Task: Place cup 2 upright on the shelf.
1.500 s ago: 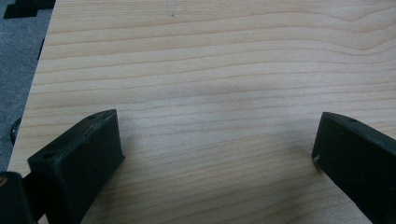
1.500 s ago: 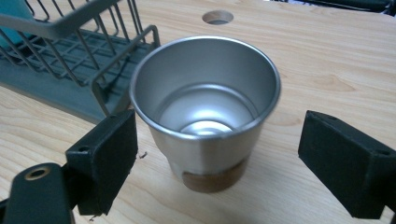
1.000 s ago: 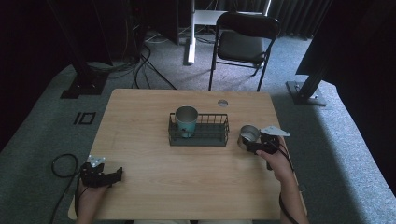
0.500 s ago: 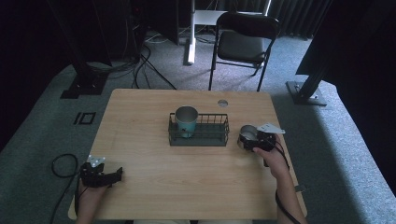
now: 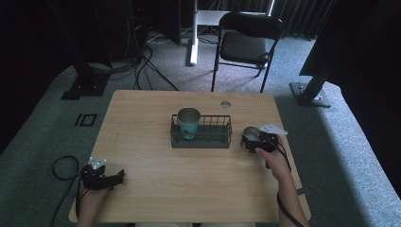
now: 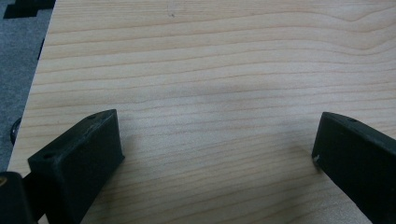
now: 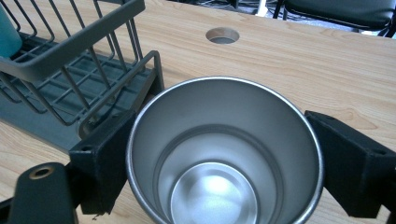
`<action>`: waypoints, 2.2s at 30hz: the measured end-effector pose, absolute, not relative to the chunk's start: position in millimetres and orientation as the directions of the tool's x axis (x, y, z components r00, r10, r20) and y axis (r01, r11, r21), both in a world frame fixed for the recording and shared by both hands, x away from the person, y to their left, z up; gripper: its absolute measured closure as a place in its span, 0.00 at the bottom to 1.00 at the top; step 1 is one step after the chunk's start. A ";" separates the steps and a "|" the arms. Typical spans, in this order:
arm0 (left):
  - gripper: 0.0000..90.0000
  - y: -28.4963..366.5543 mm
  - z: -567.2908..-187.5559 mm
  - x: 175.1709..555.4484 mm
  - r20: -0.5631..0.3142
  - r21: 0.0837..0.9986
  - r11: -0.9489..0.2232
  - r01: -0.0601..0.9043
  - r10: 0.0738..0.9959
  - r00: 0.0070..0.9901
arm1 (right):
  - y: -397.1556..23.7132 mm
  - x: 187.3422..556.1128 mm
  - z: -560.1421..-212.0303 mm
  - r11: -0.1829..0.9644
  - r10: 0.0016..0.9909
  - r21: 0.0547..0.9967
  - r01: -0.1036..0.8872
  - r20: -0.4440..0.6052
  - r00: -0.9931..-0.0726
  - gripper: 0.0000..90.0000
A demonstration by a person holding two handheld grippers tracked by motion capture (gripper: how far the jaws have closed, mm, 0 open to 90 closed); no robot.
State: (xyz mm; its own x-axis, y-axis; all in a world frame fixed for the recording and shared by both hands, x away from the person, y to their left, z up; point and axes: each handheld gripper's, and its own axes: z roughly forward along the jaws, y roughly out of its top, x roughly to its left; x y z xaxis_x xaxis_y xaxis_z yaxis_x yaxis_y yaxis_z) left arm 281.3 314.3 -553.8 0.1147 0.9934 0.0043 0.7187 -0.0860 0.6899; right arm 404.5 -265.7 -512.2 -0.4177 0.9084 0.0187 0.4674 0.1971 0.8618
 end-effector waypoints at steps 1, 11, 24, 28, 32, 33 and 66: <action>0.02 314.3 -553.9 281.3 0.004 0.690 -0.086 0.719 0.993 0.115 | -265.7 404.2 -510.8 0.186 0.911 0.865 0.465 0.026 -0.413 0.15; 0.02 314.3 -553.9 281.3 0.004 0.690 -0.086 0.718 0.993 0.115 | -270.3 402.2 -491.2 0.152 0.922 0.872 0.465 0.044 -0.385 0.15; 0.02 314.3 -553.9 281.3 0.004 0.690 -0.086 0.719 0.993 0.115 | -273.8 397.7 -463.4 0.145 0.924 0.885 0.442 0.038 -0.379 0.15; 0.02 314.3 -553.9 281.3 0.004 0.690 -0.086 0.719 0.993 0.115 | -272.6 397.5 -453.7 0.150 0.922 0.890 0.431 0.031 -0.386 0.15; 0.02 314.3 -553.8 281.3 0.005 0.690 -0.086 0.719 0.993 0.115 | -269.7 398.3 -443.3 0.147 0.920 0.897 0.418 0.031 -0.390 0.15; 0.02 314.3 -553.8 281.3 0.004 0.690 -0.086 0.719 0.993 0.115 | -268.9 398.7 -440.6 0.147 0.920 0.899 0.414 0.030 -0.391 0.15; 0.02 314.2 -553.9 281.3 0.004 0.690 -0.086 0.718 0.993 0.114 | -217.2 411.4 -388.0 0.197 0.863 0.919 0.343 0.004 -0.506 0.15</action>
State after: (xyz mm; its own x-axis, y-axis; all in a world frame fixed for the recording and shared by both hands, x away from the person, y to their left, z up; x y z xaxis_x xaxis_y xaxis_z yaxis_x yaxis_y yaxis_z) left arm 281.3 314.2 -553.9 0.1143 0.9934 0.0042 0.7185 -0.0856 0.6903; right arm 411.4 -217.2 -388.0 -0.5059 0.8626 0.0040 0.3428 0.1968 0.9186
